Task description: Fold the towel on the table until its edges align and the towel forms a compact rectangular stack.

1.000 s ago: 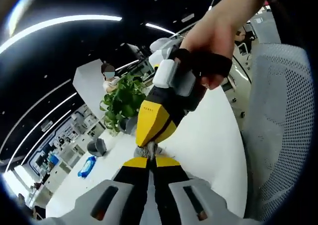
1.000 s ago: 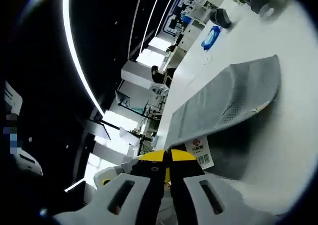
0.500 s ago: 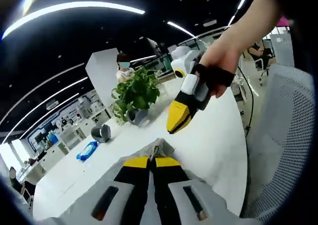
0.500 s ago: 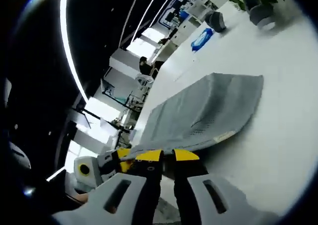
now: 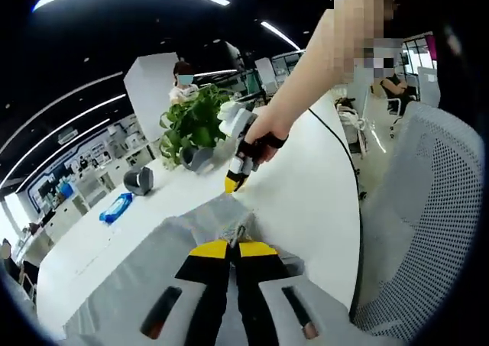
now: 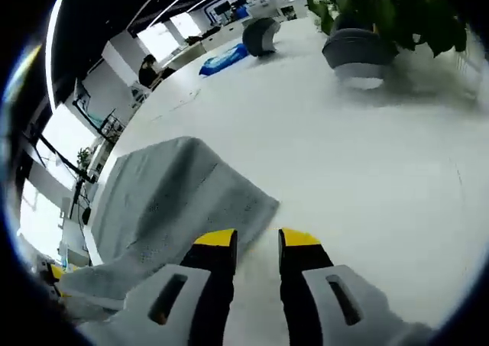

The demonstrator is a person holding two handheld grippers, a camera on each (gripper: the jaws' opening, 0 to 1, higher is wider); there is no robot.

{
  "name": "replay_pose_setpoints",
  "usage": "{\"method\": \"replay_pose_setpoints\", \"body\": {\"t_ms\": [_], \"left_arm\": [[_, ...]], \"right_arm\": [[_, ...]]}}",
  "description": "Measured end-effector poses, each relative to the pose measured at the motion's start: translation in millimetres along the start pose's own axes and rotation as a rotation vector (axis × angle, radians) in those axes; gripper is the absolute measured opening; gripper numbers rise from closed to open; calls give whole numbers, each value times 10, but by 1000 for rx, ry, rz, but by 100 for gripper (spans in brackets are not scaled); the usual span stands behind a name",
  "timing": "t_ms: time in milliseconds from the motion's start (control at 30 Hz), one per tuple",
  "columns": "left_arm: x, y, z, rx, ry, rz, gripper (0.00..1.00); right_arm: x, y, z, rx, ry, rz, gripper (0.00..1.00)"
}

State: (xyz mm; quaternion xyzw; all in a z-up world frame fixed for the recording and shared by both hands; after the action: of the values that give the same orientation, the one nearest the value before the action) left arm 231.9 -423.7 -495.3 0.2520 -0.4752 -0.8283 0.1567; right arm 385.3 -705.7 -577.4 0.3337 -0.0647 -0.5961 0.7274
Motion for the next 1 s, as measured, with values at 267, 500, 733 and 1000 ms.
{"method": "replay_pose_setpoints", "body": {"t_ms": [267,500,733,1000], "left_arm": [[45,107,15,-36,-46,-1,2],[135,366,70,10,-83,36,2],[281,876,82,108,-206,2,2],[474,1376,25,203,-307,-2,2]], "right_arm": [[-164,159,-187,7,-47,175,0],[-94,343,205,173,72,106,0],[-10,674,781,308,115,199,0],[-57,922,1353,396,190,114,0]]}}
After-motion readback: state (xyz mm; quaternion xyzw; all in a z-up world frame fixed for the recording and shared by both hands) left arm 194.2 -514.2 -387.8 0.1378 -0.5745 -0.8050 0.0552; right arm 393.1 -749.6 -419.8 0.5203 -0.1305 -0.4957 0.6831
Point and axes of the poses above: the point that each gripper's makers call its tool centre point, and the gripper's own axes: z roughly backward along the fingers, x roughly to its right, y roughly out of its top, the point moved 10 cm from there along z, roughly backward along the fingers, and after that the axes turned 5 degrees about z, right-handed, at the moved point
